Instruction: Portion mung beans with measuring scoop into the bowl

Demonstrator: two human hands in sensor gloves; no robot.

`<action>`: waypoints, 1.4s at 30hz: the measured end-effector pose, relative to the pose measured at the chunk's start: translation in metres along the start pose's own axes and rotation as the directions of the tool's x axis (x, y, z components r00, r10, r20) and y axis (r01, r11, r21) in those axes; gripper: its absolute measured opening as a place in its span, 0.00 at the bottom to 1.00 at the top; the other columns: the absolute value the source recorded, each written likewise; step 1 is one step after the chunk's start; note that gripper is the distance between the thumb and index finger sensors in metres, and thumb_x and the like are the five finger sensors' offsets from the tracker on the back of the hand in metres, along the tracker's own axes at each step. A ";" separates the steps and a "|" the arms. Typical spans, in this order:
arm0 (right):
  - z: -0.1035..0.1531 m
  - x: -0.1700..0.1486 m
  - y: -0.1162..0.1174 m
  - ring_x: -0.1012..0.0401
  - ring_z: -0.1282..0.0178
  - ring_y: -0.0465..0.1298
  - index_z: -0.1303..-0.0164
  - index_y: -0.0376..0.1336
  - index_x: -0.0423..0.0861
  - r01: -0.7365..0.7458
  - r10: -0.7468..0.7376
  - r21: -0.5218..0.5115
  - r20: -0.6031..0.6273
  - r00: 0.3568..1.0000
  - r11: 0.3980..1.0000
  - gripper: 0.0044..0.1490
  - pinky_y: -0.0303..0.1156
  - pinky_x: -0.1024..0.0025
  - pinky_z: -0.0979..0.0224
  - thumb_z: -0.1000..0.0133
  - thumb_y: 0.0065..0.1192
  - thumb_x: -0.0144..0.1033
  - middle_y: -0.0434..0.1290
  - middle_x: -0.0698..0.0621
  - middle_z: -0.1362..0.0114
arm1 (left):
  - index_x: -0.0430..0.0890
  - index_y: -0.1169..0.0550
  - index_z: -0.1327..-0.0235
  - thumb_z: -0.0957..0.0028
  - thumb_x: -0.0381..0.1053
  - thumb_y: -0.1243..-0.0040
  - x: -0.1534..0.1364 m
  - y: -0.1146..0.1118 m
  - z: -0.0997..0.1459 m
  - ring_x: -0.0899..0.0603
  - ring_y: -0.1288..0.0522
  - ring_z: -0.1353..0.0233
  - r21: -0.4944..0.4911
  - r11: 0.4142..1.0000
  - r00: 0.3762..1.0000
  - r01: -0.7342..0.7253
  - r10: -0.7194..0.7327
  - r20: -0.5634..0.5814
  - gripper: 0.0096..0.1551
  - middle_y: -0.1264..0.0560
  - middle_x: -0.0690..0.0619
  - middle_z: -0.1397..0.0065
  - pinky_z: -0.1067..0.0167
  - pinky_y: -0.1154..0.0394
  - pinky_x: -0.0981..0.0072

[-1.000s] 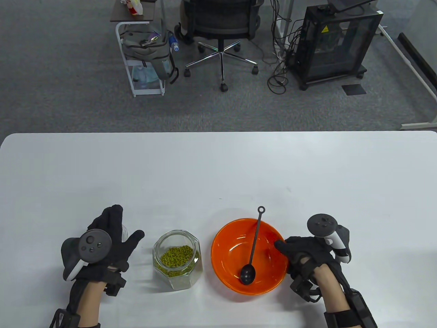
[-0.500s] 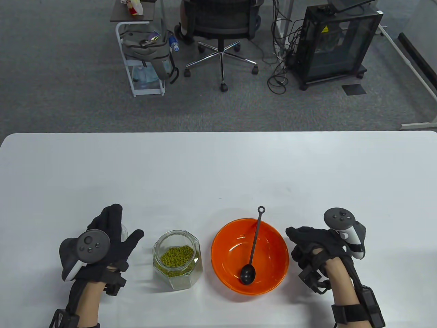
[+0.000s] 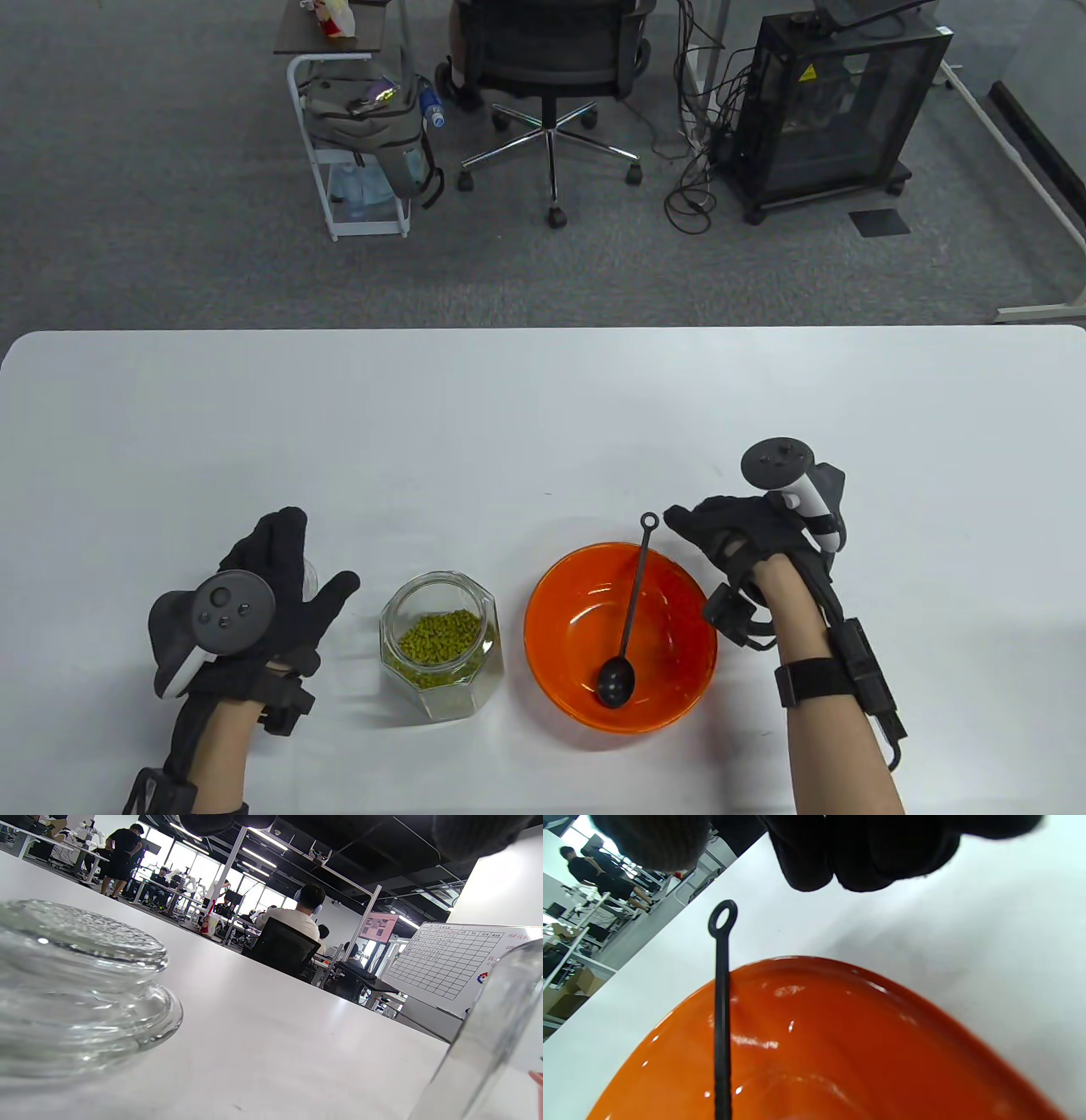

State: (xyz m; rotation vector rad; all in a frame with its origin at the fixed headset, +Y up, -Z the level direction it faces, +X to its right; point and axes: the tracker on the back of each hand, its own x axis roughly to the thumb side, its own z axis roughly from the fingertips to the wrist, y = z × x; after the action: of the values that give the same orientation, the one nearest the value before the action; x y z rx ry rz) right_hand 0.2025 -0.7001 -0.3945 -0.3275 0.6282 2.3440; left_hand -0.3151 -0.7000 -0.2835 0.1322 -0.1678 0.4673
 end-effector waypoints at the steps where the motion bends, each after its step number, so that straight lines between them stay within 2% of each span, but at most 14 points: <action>1: -0.003 0.002 0.001 0.43 0.46 0.73 0.32 0.66 0.40 -0.005 0.005 0.008 -0.003 1.000 1.000 0.47 0.73 0.57 0.50 0.49 0.63 0.64 0.71 0.38 0.33 | 0.38 0.53 0.19 0.43 0.75 0.48 0.000 0.000 0.000 0.22 0.47 0.22 0.000 1.000 1.000 0.000 0.000 -0.001 0.59 0.52 0.32 0.17 0.29 0.51 0.21; 3: -0.011 0.007 0.004 0.43 0.45 0.72 0.32 0.65 0.39 -0.016 0.017 0.062 -0.010 1.000 0.998 0.47 0.73 0.56 0.49 0.49 0.63 0.64 0.70 0.38 0.32 | 0.38 0.53 0.19 0.43 0.75 0.48 0.000 0.000 0.000 0.22 0.47 0.21 0.000 1.000 1.000 -0.001 0.001 0.000 0.59 0.52 0.32 0.17 0.29 0.51 0.21; 9: -0.022 0.021 0.010 0.43 0.46 0.72 0.34 0.67 0.39 -0.065 0.066 0.120 -0.005 0.998 0.991 0.46 0.73 0.55 0.49 0.50 0.64 0.63 0.71 0.38 0.33 | 0.38 0.53 0.19 0.43 0.75 0.48 0.000 0.000 0.000 0.22 0.47 0.22 -0.006 1.000 1.000 0.005 -0.005 -0.003 0.59 0.52 0.32 0.17 0.29 0.51 0.21; 16: -0.032 0.036 0.017 0.44 0.50 0.76 0.39 0.71 0.40 -0.142 0.145 0.127 -0.017 0.989 0.982 0.43 0.75 0.56 0.53 0.51 0.65 0.63 0.76 0.39 0.38 | 0.38 0.53 0.19 0.43 0.75 0.47 0.001 0.000 -0.001 0.22 0.47 0.22 -0.011 1.000 1.000 0.010 -0.010 -0.002 0.59 0.52 0.32 0.17 0.29 0.51 0.21; 19: -0.036 0.038 0.020 0.46 0.52 0.77 0.43 0.73 0.41 -0.165 0.169 0.134 -0.022 0.985 0.977 0.40 0.76 0.57 0.54 0.51 0.67 0.61 0.78 0.41 0.41 | 0.38 0.53 0.19 0.43 0.75 0.48 0.001 0.000 -0.001 0.22 0.47 0.22 -0.014 1.000 1.000 0.011 -0.011 -0.005 0.59 0.52 0.32 0.17 0.29 0.51 0.21; 21: -0.037 0.039 0.021 0.47 0.55 0.78 0.48 0.75 0.42 -0.161 0.165 0.135 -0.017 0.986 0.978 0.33 0.76 0.57 0.55 0.50 0.69 0.58 0.80 0.43 0.44 | 0.38 0.53 0.19 0.43 0.75 0.48 0.001 0.000 -0.001 0.22 0.47 0.22 -0.015 1.000 1.000 0.012 -0.012 -0.006 0.59 0.52 0.32 0.17 0.29 0.51 0.21; 25: -0.034 0.041 0.016 0.49 0.57 0.80 0.53 0.77 0.44 -0.153 0.152 0.104 0.019 0.988 0.983 0.28 0.77 0.58 0.56 0.50 0.70 0.55 0.82 0.45 0.47 | 0.38 0.53 0.19 0.43 0.75 0.48 0.001 0.000 -0.001 0.22 0.47 0.22 -0.016 1.000 1.000 0.012 -0.012 -0.008 0.59 0.52 0.32 0.17 0.29 0.51 0.21; 28: -0.021 0.044 0.005 0.50 0.59 0.80 0.55 0.77 0.44 -0.120 0.117 0.032 0.095 0.989 0.992 0.27 0.78 0.59 0.57 0.50 0.71 0.54 0.82 0.45 0.49 | 0.38 0.53 0.19 0.43 0.75 0.48 0.001 0.001 -0.001 0.22 0.47 0.22 -0.014 1.000 1.000 0.012 -0.012 -0.009 0.59 0.52 0.32 0.17 0.29 0.51 0.21; 35: 0.035 0.038 -0.026 0.53 0.66 0.82 0.61 0.79 0.42 0.067 -0.003 -0.186 0.326 0.945 0.980 0.26 0.79 0.60 0.61 0.50 0.74 0.54 0.84 0.45 0.57 | 0.38 0.52 0.19 0.43 0.75 0.48 0.001 0.003 -0.001 0.22 0.47 0.22 0.001 1.000 1.000 -0.003 0.003 -0.002 0.58 0.51 0.32 0.17 0.29 0.51 0.21; 40: 0.078 0.020 -0.041 0.54 0.68 0.82 0.64 0.79 0.41 0.299 -0.117 -0.312 0.489 0.864 0.902 0.25 0.80 0.61 0.63 0.49 0.74 0.53 0.84 0.45 0.60 | 0.39 0.51 0.18 0.43 0.75 0.48 0.002 0.009 0.002 0.23 0.46 0.22 0.054 0.996 0.997 -0.073 0.072 0.019 0.57 0.50 0.33 0.17 0.29 0.50 0.21; 42: 0.091 0.013 -0.043 0.54 0.69 0.81 0.64 0.79 0.40 0.417 -0.179 -0.351 0.545 0.819 0.839 0.25 0.79 0.61 0.63 0.49 0.73 0.52 0.84 0.44 0.61 | 0.39 0.50 0.18 0.43 0.76 0.49 0.002 0.011 0.002 0.23 0.46 0.22 0.060 0.993 0.995 -0.101 0.100 0.030 0.57 0.50 0.33 0.17 0.29 0.50 0.21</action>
State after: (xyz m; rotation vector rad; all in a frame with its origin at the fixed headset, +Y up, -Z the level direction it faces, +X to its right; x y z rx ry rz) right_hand 0.2162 -0.6171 -0.3372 -0.0146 -0.2284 2.1032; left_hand -0.3184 -0.6900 -0.2801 0.1908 -0.1868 0.5717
